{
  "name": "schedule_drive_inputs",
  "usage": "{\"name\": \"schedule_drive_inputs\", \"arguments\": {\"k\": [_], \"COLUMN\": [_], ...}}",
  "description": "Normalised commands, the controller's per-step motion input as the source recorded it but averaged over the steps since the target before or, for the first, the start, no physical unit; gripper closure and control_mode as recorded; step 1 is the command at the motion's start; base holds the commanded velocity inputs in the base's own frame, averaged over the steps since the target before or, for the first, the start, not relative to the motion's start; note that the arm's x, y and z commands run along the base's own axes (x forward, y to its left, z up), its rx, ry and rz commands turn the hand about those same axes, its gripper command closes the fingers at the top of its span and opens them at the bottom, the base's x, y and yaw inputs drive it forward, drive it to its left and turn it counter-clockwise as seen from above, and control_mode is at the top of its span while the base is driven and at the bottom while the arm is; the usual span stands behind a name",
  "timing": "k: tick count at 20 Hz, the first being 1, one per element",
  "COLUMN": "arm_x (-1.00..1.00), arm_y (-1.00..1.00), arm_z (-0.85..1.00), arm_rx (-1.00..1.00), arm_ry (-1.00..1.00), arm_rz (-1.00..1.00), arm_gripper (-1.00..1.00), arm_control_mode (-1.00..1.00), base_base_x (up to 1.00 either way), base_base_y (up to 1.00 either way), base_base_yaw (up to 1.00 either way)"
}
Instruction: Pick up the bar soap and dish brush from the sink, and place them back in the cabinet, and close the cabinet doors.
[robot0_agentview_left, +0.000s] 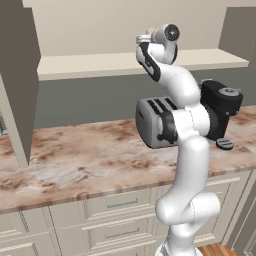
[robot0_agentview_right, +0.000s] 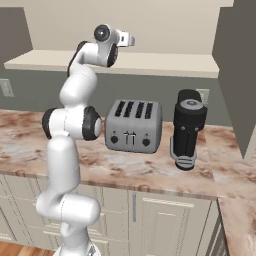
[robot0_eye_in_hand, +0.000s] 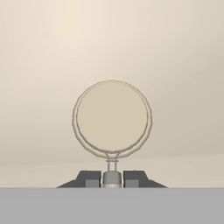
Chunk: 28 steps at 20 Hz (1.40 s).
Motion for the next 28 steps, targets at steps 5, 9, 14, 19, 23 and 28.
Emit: {"name": "schedule_drive_inputs", "arguments": {"k": [5,9,14,19,23,28], "arm_x": [0.14,0.14,0.17,0.19,0.15,0.08], "arm_y": [0.00,0.00,0.00,0.00,0.00,0.00], "arm_z": [-0.19,-0.23,-0.23,-0.19,-0.22,-0.06], "arm_rx": [0.00,0.00,0.00,0.00,0.00,0.00], "arm_ry": [0.00,0.00,0.00,0.00,0.00,0.00], "arm_rz": [0.00,0.00,0.00,0.00,0.00,0.00], "arm_gripper": [1.00,1.00,1.00,1.00,1.00,1.00], "arm_control_mode": [-1.00,-1.00,-1.00,-1.00,-1.00,-1.00], "base_base_x": [0.00,0.00,0.00,0.00,0.00,0.00], "base_base_y": [0.00,0.00,0.00,0.00,0.00,0.00], "base_base_yaw": [0.00,0.00,0.00,0.00,0.00,0.00]}}
